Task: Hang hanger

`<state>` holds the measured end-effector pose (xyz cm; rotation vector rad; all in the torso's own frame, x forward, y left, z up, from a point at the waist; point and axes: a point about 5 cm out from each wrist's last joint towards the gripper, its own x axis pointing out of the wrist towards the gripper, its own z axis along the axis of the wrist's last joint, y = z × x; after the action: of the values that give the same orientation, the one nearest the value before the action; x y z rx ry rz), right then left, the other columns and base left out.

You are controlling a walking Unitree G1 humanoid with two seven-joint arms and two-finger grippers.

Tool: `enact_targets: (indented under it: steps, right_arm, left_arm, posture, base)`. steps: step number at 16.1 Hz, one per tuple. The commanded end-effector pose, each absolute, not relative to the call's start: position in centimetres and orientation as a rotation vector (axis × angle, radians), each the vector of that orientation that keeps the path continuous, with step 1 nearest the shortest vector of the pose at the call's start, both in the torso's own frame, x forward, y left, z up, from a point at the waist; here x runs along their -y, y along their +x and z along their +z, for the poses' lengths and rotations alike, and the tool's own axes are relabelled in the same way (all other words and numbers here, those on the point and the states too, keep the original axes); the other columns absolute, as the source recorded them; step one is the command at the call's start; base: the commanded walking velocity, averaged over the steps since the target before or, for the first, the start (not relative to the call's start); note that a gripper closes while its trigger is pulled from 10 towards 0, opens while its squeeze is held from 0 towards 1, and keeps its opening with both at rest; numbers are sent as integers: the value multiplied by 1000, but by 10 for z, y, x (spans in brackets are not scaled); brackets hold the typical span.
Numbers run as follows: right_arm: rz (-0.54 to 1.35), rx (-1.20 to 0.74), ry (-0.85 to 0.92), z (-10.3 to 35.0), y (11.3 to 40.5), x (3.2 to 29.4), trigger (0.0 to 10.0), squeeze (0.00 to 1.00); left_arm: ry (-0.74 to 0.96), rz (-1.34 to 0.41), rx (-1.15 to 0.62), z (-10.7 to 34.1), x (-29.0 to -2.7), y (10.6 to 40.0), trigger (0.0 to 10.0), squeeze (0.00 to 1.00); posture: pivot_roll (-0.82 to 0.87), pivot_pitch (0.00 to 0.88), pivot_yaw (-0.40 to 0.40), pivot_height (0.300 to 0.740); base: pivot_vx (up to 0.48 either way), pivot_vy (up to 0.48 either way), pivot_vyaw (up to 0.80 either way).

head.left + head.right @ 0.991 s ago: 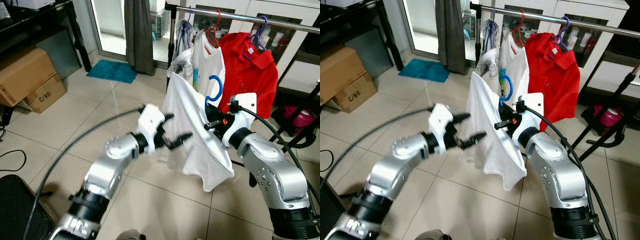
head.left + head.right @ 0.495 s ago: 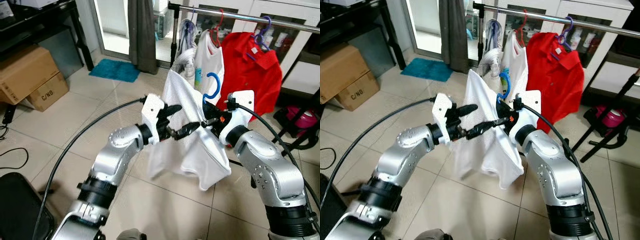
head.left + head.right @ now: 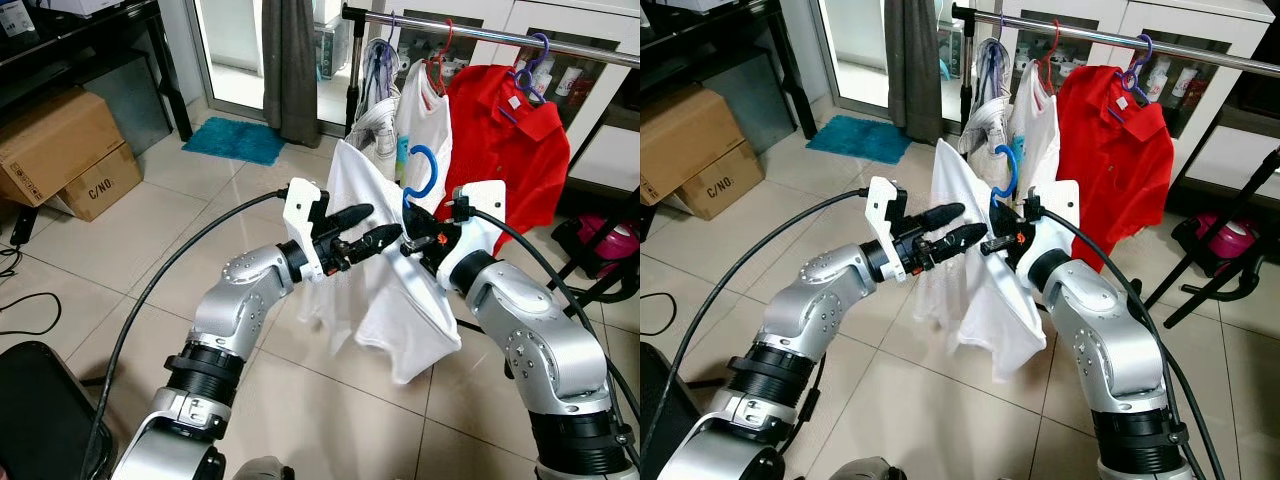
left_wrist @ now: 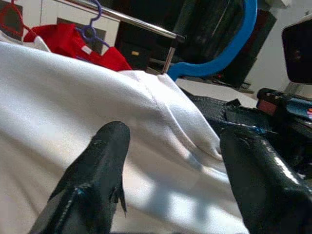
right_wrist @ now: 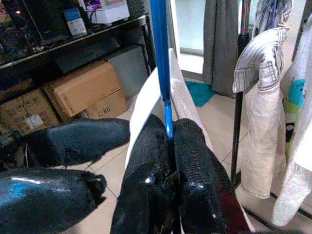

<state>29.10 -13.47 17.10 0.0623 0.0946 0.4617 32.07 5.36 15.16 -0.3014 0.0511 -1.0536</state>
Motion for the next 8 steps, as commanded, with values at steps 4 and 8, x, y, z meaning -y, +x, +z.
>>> enact_targets:
  steps: [4, 8]
  right_arm:
    - [505, -35, 51, 185, 288, 127, 10000, 0]
    - [505, -30, 53, 186, 288, 127, 10000, 0]
  left_arm:
    - [-330, -1077, -69, 154, -51, 325, 0, 0]
    - [-357, -1084, -76, 154, -50, 326, 0, 0]
  posture:
    - [51, 0, 22, 740]
    - [51, 0, 27, 740]
  base:
    - [0, 0, 0]
    - [0, 0, 0]
